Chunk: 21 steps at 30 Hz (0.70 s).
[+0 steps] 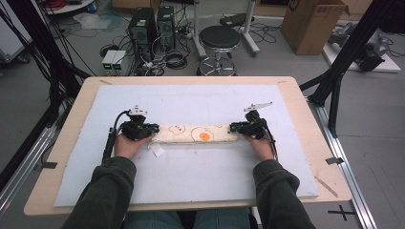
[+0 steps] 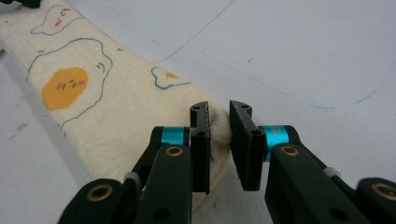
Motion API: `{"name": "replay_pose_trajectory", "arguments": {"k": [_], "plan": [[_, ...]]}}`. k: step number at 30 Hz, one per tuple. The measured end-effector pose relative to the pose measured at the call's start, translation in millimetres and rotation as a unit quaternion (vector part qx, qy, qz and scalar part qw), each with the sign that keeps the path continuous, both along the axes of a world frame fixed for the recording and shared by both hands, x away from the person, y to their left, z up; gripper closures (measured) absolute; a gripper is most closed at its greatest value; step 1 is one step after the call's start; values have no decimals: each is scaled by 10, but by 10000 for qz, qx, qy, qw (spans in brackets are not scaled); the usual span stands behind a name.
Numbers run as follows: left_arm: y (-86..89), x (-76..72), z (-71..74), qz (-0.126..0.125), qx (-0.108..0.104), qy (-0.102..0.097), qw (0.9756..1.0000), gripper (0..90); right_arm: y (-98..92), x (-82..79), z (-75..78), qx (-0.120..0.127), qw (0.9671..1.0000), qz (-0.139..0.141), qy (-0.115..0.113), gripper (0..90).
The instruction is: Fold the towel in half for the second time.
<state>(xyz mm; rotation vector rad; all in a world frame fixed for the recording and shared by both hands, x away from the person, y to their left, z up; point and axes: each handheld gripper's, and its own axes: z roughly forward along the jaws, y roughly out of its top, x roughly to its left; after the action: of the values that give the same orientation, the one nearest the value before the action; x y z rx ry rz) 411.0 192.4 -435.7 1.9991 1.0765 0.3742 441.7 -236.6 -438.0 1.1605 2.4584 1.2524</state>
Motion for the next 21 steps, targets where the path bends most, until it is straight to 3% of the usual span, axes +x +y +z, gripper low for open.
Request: {"name": "replay_pose_trajectory", "arguments": {"k": [7,10,21], "plan": [[-3,7,-16,36,-21,-7,10000,816,-6,-7,11,44,10000,-3,5,751],[9,8,-9,76,-21,9,10000,770,-16,-10,17,68,10000,-46,19,713],[90,-30,85,117,-313,-64,9994,697,-105,-51,115,352,9992,-105,-130,612]]}}
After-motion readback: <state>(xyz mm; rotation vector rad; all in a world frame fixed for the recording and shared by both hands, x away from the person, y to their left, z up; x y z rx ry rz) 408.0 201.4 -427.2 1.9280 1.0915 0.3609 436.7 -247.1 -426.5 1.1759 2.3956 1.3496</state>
